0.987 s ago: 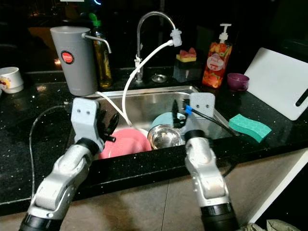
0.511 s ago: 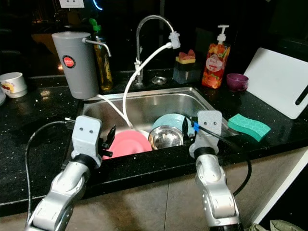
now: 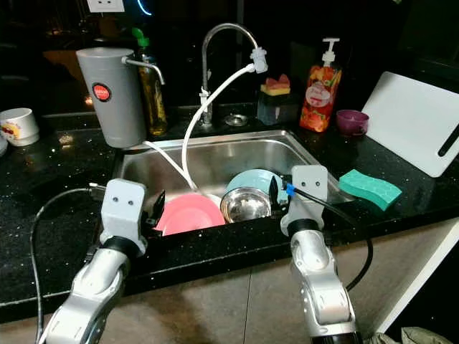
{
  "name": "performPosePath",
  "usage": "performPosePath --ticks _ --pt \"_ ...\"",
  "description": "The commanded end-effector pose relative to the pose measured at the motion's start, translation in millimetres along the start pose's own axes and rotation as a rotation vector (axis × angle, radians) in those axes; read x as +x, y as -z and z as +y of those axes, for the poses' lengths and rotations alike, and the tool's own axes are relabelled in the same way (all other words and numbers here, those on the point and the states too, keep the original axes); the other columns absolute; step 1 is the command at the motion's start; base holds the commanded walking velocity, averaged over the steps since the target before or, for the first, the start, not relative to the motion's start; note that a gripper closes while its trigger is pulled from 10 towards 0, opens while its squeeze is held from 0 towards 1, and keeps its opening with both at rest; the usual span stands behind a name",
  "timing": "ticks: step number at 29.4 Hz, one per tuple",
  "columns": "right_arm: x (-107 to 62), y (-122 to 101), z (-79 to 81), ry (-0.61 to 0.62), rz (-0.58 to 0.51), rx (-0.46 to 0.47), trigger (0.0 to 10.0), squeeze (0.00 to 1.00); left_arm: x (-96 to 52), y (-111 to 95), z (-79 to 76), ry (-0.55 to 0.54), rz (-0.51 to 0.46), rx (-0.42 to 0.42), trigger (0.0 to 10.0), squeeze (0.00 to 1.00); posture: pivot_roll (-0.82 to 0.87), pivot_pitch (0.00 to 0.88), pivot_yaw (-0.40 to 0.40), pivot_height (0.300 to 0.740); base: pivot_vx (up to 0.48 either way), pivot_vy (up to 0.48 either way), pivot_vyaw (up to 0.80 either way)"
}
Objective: Kitchen organization
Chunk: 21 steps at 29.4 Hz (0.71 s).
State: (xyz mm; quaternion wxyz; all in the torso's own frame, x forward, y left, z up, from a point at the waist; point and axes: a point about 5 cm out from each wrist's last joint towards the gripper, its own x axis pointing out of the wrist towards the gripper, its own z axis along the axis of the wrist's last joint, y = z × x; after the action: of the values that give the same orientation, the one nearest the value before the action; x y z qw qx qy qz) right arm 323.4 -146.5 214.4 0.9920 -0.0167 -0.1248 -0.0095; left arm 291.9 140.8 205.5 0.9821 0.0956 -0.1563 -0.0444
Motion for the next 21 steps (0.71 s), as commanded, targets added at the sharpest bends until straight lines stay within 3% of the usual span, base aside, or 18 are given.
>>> performPosePath --ticks 1,21 --pt "0.2 -0.6 1.3 0.0 0.006 -0.005 10.0 0.0 -1.3 -1.2 2.9 -0.009 -0.011 0.013 10.0 0.0 0.09 0.088 -0.038 0.74 0.0 0.0 0.0" --pt "3.5 -6.5 0.3 -0.003 -0.02 -0.015 10.0 0.0 7.7 -5.6 -5.0 0.017 -0.036 0.001 10.0 0.0 0.1 0.076 -0.025 0.74 0.0 0.0 0.0"
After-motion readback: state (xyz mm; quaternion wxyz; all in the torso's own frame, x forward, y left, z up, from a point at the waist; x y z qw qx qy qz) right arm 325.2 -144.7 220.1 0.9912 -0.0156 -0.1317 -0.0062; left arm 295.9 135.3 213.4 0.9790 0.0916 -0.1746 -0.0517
